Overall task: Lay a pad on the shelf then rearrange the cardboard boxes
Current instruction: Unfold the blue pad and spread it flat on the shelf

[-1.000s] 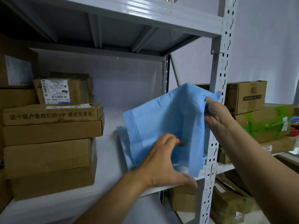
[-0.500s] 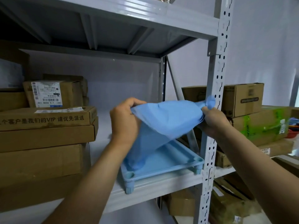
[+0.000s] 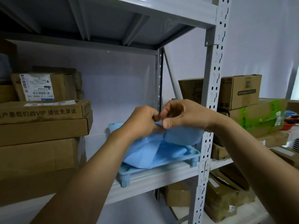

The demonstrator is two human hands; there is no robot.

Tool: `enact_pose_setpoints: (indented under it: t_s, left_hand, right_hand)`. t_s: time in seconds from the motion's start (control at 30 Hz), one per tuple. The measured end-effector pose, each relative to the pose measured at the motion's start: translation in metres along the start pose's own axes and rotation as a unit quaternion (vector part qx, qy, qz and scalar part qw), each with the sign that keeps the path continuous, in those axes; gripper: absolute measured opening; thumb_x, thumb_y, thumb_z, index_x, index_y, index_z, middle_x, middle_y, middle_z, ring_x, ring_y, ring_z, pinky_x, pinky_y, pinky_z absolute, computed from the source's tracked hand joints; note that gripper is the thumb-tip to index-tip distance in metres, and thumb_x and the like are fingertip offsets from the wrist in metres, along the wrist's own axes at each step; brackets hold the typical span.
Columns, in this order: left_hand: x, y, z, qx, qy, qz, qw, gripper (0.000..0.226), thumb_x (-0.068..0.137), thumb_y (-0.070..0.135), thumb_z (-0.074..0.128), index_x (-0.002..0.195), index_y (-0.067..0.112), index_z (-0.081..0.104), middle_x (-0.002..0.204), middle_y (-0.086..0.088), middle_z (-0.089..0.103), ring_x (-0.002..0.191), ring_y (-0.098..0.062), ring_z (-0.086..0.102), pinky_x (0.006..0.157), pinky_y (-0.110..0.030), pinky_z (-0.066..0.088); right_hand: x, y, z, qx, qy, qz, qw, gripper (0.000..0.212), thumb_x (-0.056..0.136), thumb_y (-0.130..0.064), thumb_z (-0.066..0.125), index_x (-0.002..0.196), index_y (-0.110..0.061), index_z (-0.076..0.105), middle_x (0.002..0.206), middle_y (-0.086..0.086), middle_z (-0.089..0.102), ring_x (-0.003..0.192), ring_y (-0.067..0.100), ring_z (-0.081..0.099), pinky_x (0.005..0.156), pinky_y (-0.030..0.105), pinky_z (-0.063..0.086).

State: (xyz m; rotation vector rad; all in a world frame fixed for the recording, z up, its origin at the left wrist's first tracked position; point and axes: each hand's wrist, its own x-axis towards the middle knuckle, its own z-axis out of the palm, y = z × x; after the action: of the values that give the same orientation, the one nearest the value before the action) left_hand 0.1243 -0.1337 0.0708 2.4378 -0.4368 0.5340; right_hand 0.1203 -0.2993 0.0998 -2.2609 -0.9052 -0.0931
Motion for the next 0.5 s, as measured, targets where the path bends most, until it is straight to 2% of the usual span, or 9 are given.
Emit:
enact_pose_setpoints:
  t_s: [0.03, 0.1, 0.13, 0.2, 0.3, 0.4, 0.5]
  left_hand:
    - [0.001, 0.001, -0.003, 0.003, -0.006, -0.001, 1.000, 0.022, 0.070, 0.018, 0.080, 0.061, 0.022, 0.061, 0.059, 0.006, 0.053, 0.059, -0.011, 0.049, 0.050, -0.017, 0.037]
    - [-0.001, 0.001, -0.008, -0.018, -0.016, -0.002, 1.000, 0.023, 0.073, 0.024, 0.079, 0.057, 0.028, 0.062, 0.056, 0.010, 0.056, 0.055, -0.005, 0.048, 0.045, -0.010, 0.035]
    - [-0.002, 0.000, -0.009, -0.043, -0.024, -0.003, 0.999, 0.021, 0.076, 0.026, 0.078, 0.059, 0.030, 0.065, 0.056, 0.012, 0.059, 0.054, -0.003, 0.049, 0.047, -0.009, 0.037]
    - [-0.006, -0.005, -0.011, -0.091, -0.043, -0.013, 0.995, 0.017, 0.081, 0.024, 0.073, 0.065, 0.030, 0.070, 0.062, 0.010, 0.064, 0.058, -0.004, 0.055, 0.059, -0.017, 0.044]
    - [-0.010, -0.019, -0.009, -0.090, -0.057, -0.029, 0.994, 0.018, 0.084, 0.026, 0.069, 0.066, 0.027, 0.070, 0.066, 0.006, 0.065, 0.062, -0.010, 0.056, 0.065, -0.027, 0.044]
    - [-0.017, -0.028, -0.008, -0.105, -0.062, -0.053, 0.991, 0.024, 0.086, 0.034, 0.066, 0.070, 0.019, 0.075, 0.072, 0.003, 0.068, 0.069, -0.010, 0.056, 0.068, -0.026, 0.042]
    - [-0.025, -0.030, -0.018, -0.140, -0.121, -0.076, 0.980, 0.025, 0.084, 0.041, 0.066, 0.083, 0.019, 0.078, 0.085, 0.001, 0.075, 0.075, -0.011, 0.065, 0.074, -0.026, 0.050]
  right_hand:
    - [0.002, 0.002, 0.001, -0.086, -0.002, 0.017, 0.996, 0.031, 0.067, -0.035, 0.080, 0.085, -0.015, 0.065, 0.087, 0.004, 0.068, 0.077, 0.012, 0.060, 0.068, 0.018, 0.048]
    - [0.005, 0.005, 0.002, -0.201, 0.043, 0.038, 0.978, 0.011, 0.077, -0.022, 0.075, 0.076, -0.015, 0.066, 0.079, 0.005, 0.066, 0.072, 0.016, 0.056, 0.058, 0.015, 0.042]
    - [0.005, 0.008, 0.001, -0.232, 0.072, 0.040, 0.969, 0.007, 0.080, -0.019, 0.072, 0.076, -0.014, 0.069, 0.078, 0.006, 0.065, 0.072, 0.017, 0.054, 0.054, 0.014, 0.039]
    - [0.005, 0.011, -0.002, -0.266, 0.125, 0.035, 0.955, 0.013, 0.085, -0.018, 0.066, 0.090, -0.009, 0.073, 0.086, 0.009, 0.067, 0.077, 0.017, 0.054, 0.054, 0.012, 0.035]
    - [0.003, 0.018, -0.012, -0.229, 0.189, 0.034, 0.954, 0.018, 0.090, -0.014, 0.059, 0.100, -0.009, 0.073, 0.088, 0.004, 0.064, 0.083, 0.014, 0.054, 0.057, 0.011, 0.035]
    - [0.001, 0.027, -0.020, -0.203, 0.266, 0.049, 0.941, 0.015, 0.089, -0.013, 0.060, 0.097, -0.010, 0.073, 0.086, 0.002, 0.062, 0.085, 0.014, 0.054, 0.065, 0.020, 0.038]
    - [0.000, 0.035, -0.023, -0.165, 0.328, 0.072, 0.927, 0.011, 0.088, -0.016, 0.063, 0.091, -0.011, 0.072, 0.085, 0.003, 0.062, 0.084, 0.015, 0.053, 0.069, 0.024, 0.037]
